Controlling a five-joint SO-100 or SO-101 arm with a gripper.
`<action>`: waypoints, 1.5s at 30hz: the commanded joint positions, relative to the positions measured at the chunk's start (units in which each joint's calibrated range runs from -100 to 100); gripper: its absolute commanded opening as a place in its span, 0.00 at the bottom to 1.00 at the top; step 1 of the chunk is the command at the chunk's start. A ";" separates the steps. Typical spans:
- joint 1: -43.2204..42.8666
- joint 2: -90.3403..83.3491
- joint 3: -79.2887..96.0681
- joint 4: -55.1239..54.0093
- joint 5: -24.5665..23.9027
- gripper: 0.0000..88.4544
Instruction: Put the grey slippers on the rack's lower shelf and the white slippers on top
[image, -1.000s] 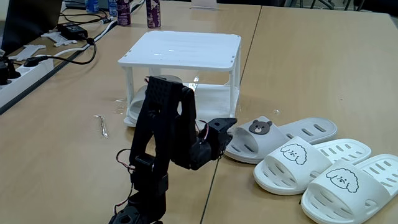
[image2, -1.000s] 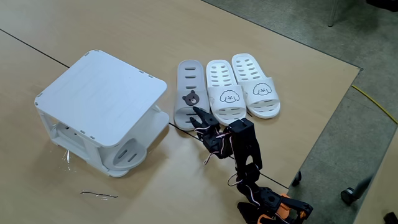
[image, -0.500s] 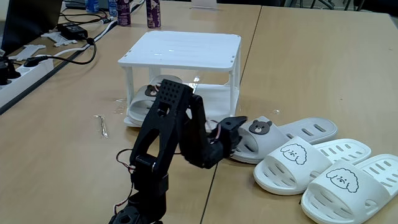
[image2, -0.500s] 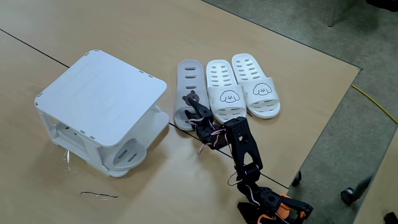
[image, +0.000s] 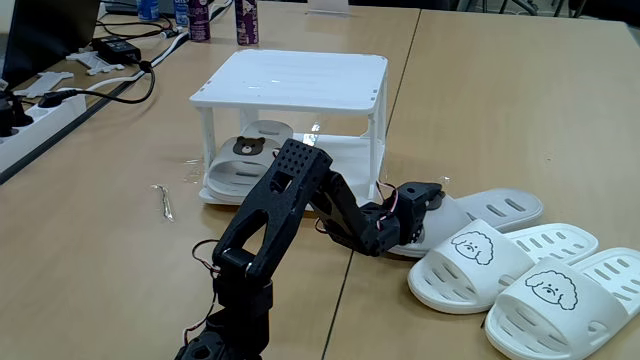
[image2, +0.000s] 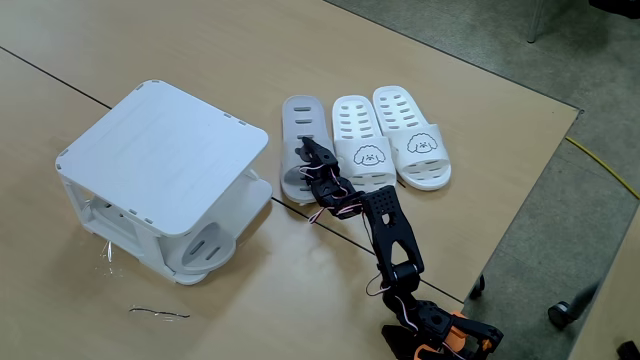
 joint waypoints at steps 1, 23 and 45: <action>1.78 -9.40 -3.96 5.59 0.42 0.01; 2.11 -82.01 53.24 24.06 0.42 0.01; -22.15 -104.65 84.90 23.97 0.42 0.01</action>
